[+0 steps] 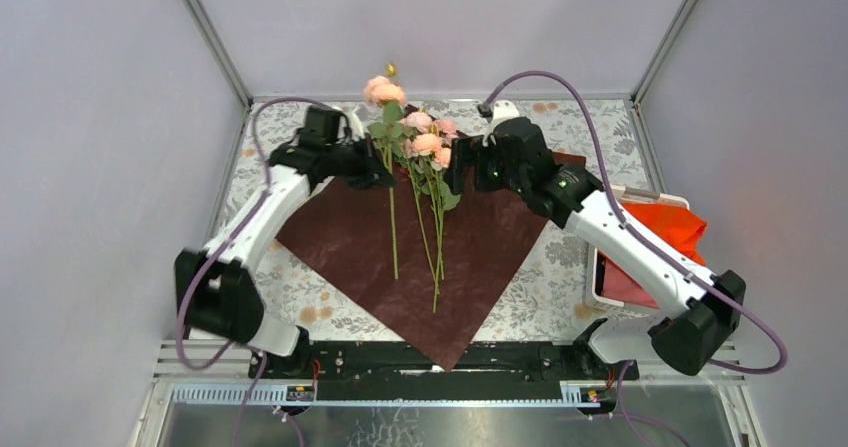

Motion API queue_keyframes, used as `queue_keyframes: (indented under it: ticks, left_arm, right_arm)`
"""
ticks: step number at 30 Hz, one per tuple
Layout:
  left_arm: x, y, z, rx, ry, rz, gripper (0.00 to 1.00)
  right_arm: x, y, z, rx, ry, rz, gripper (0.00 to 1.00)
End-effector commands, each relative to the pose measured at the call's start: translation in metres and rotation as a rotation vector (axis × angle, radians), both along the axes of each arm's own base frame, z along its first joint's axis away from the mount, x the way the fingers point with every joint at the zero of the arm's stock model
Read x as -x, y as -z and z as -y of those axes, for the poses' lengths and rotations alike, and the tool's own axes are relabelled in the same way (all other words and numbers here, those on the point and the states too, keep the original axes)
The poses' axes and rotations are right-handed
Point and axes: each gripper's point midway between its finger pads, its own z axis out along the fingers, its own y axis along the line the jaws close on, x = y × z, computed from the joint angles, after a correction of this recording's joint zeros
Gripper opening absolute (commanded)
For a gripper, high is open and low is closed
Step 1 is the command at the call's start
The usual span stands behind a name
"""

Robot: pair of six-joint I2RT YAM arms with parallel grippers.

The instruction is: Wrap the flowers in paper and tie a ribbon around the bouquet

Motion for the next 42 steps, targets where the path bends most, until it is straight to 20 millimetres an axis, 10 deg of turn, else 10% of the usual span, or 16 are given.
queue_keyframes:
  ticks: [1, 13, 16, 19, 25, 28, 32, 37, 42]
  left_arm:
    - [-0.034, 0.047, 0.032, -0.044, -0.027, -0.047, 0.0]
    - [-0.077, 0.147, 0.063, -0.012, -0.074, -0.124, 0.0]
    - [-0.075, 0.151, 0.058, -0.055, -0.062, -0.119, 0.7]
    - [-0.075, 0.14, 0.045, -0.135, -0.06, -0.057, 0.98]
    - [-0.079, 0.081, 0.031, -0.225, 0.009, 0.151, 0.99]
    - [-0.069, 0.052, 0.028, -0.266, 0.115, 0.251, 0.99]
    - [-0.04, 0.031, 0.019, -0.344, 0.335, 0.395, 0.99]
    - [-0.047, 0.033, -0.015, -0.41, 0.25, 0.42, 0.97]
    - [-0.066, 0.029, -0.052, -0.438, 0.108, 0.413, 0.96]
  right_arm:
    - [-0.014, 0.047, 0.042, 0.089, 0.135, -0.078, 1.0]
    - [-0.008, 0.109, 0.04, 0.173, 0.063, -0.241, 1.0]
    - [-0.002, 0.102, 0.029, 0.143, -0.006, -0.255, 1.0]
    - [0.008, 0.087, 0.017, 0.125, -0.137, -0.228, 1.0]
    - [0.079, 0.056, -0.033, 0.045, -0.675, -0.062, 0.85]
    - [0.141, 0.082, -0.048, 0.237, -1.071, 0.175, 0.88]
    - [0.199, 0.14, -0.018, 0.473, -1.461, 0.256, 0.93]
    - [0.135, 0.119, -0.054, 0.35, -0.923, 0.232, 0.96]
    - [0.057, 0.136, -0.07, 0.259, -0.536, 0.043, 0.78]
